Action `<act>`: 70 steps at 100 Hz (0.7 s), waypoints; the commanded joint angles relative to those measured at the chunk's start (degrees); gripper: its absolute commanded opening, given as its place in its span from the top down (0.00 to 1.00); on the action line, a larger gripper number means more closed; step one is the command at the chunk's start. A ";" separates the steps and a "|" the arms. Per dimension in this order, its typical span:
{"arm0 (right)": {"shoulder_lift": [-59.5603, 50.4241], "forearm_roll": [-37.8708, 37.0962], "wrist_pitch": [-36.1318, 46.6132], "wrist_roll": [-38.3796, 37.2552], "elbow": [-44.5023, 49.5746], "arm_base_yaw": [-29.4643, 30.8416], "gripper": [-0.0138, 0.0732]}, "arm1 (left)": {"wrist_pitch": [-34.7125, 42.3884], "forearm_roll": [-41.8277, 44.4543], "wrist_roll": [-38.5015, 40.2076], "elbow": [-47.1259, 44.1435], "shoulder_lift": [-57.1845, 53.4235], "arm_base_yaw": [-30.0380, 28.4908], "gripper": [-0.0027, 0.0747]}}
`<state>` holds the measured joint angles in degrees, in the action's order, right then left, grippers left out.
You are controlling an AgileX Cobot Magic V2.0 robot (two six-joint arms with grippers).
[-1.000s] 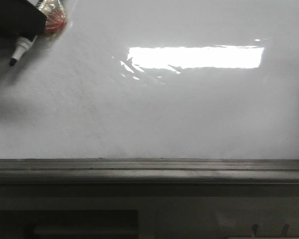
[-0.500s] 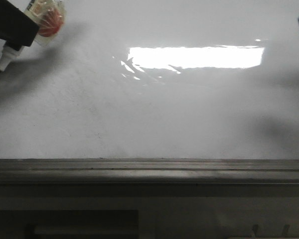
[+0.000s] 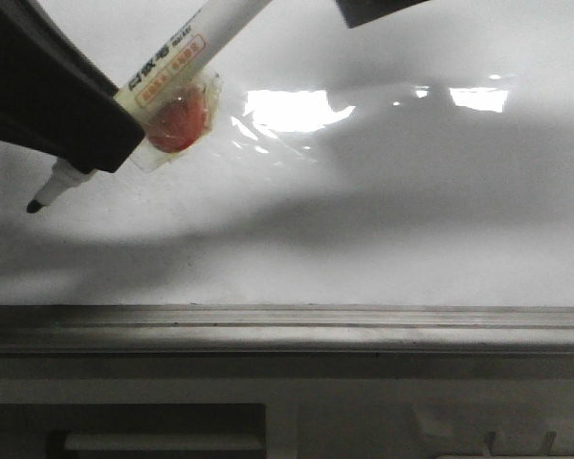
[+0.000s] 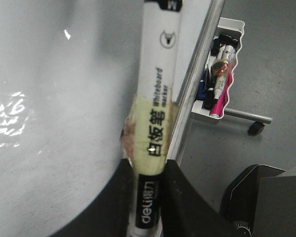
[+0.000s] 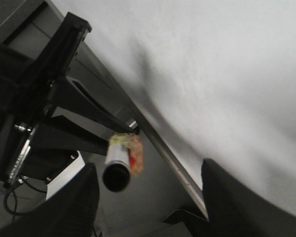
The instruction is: Write number 6 on whiteboard
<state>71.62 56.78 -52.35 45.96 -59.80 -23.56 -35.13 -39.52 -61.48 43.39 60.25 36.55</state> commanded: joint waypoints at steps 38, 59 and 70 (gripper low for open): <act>6.72 3.72 -1.62 0.81 -5.47 -6.45 0.46 | 3.63 -1.52 2.17 1.98 -0.86 0.61 0.99; 7.20 3.99 -0.99 2.57 -5.47 -6.96 0.76 | 3.51 -1.52 2.17 1.98 -0.86 0.61 0.99; 7.20 3.99 -1.10 3.43 -5.47 -6.96 0.92 | 3.51 -1.52 2.17 1.98 -0.86 0.61 0.99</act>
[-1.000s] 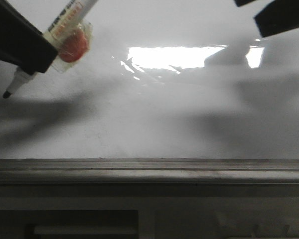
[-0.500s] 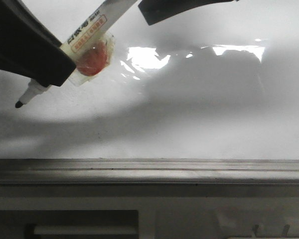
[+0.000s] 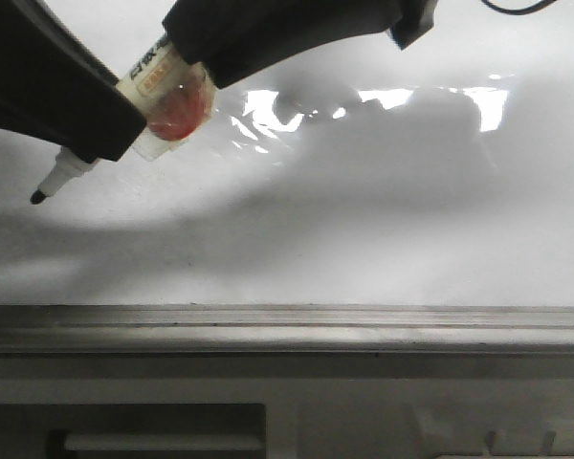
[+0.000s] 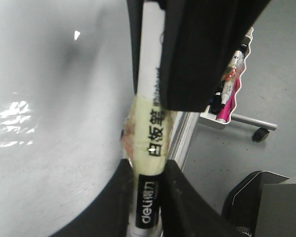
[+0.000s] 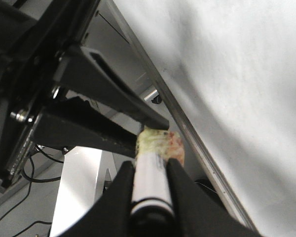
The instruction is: Write number 6 on whiteboard
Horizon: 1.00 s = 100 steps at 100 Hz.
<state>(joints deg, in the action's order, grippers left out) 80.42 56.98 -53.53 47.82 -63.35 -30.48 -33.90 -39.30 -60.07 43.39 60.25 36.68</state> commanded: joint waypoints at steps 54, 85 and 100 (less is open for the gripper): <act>-4.52 2.02 5.75 3.03 -0.74 0.09 0.89 | 2.81 -1.74 4.78 3.63 -4.73 -3.13 0.19; -16.35 0.51 26.09 3.03 8.58 0.07 0.89 | 6.06 -4.94 7.15 -0.73 -18.14 -22.44 0.30; -17.64 0.44 30.86 3.03 9.40 0.07 0.89 | 9.49 -7.93 7.15 -4.45 -21.34 -28.39 0.32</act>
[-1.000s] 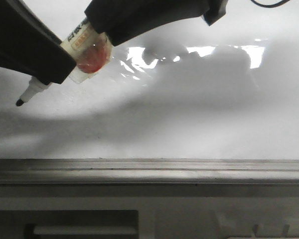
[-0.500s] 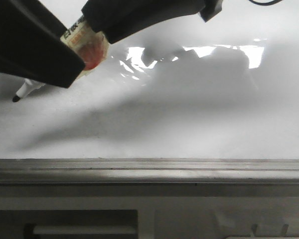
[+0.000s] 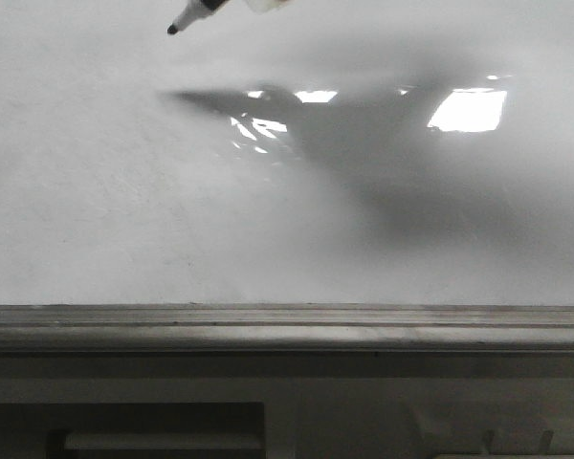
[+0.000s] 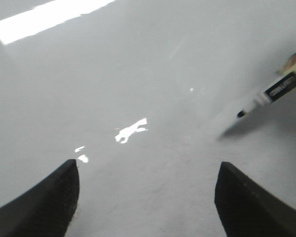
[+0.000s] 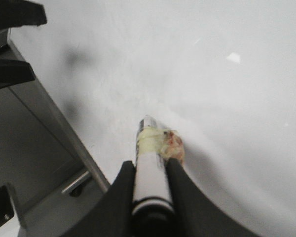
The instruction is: Write number 6 on whiteboard
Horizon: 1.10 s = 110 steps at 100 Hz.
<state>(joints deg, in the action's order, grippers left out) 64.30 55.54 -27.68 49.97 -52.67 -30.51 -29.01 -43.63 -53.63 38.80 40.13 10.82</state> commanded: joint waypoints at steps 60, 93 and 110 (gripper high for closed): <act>7.54 0.01 -1.28 0.88 -0.92 0.10 0.89 | 6.02 -5.41 0.70 -0.28 -1.43 -4.60 0.33; 0.54 -16.62 2.21 -14.22 0.47 0.10 0.89 | 6.02 -5.54 0.70 -0.28 -1.43 -4.60 0.33; -1.14 -16.02 7.94 -14.22 0.37 0.10 0.89 | 6.02 -5.60 0.70 -0.28 -1.43 -4.60 0.33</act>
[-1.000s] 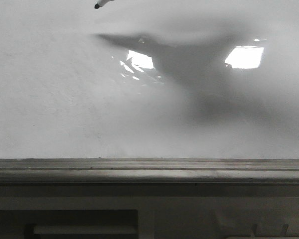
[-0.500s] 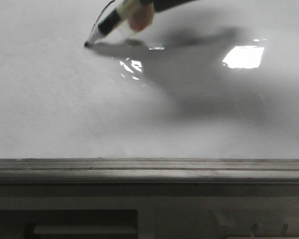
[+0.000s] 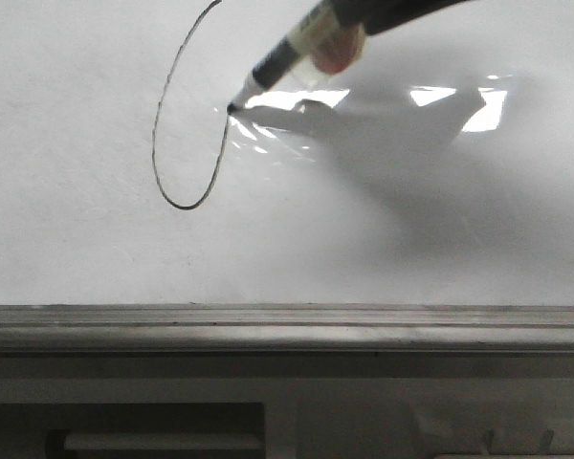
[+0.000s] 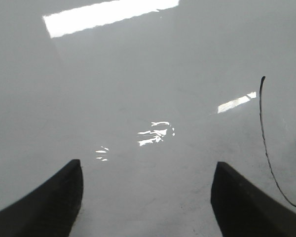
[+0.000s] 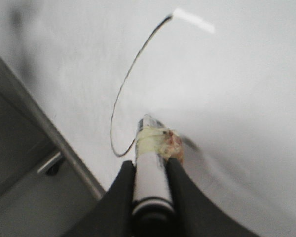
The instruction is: Write number 6 on whiteboard
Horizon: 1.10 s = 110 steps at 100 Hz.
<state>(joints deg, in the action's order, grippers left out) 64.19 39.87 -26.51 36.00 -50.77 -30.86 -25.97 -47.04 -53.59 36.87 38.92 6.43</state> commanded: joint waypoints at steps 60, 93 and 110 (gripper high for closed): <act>0.75 0.51 -5.21 0.79 -8.18 -4.19 0.89 | -0.46 -5.03 -1.85 1.65 -0.22 0.84 0.33; -1.41 1.41 -8.82 0.79 -8.18 -0.86 0.89 | -4.85 -20.26 -23.84 1.65 4.49 15.36 0.33; 0.04 2.14 -12.23 0.79 -8.28 -0.86 0.89 | -1.96 -20.53 -23.99 2.65 10.85 24.20 0.33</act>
<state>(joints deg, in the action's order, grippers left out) 64.52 39.91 -39.06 36.11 -57.11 -32.10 -31.34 -64.40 -77.16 37.08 47.09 26.81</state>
